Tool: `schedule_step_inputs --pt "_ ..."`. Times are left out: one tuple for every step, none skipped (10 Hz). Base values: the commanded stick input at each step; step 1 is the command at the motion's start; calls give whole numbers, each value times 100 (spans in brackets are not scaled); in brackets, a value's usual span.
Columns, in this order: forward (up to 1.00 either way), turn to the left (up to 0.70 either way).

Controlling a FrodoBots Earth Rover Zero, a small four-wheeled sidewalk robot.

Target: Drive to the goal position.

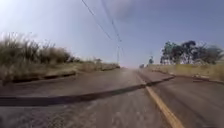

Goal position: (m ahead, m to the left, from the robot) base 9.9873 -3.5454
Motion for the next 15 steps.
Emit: schedule_step_inputs --pt "100 0" --pt "100 0" --pt "100 0" --pt "100 0" --pt "100 0" --pt "100 0" --pt "100 0" --pt "100 0" --pt "100 0" --pt "100 0" --pt "100 0" --pt "100 0" --pt "100 0" --pt "100 0" --pt "100 0"
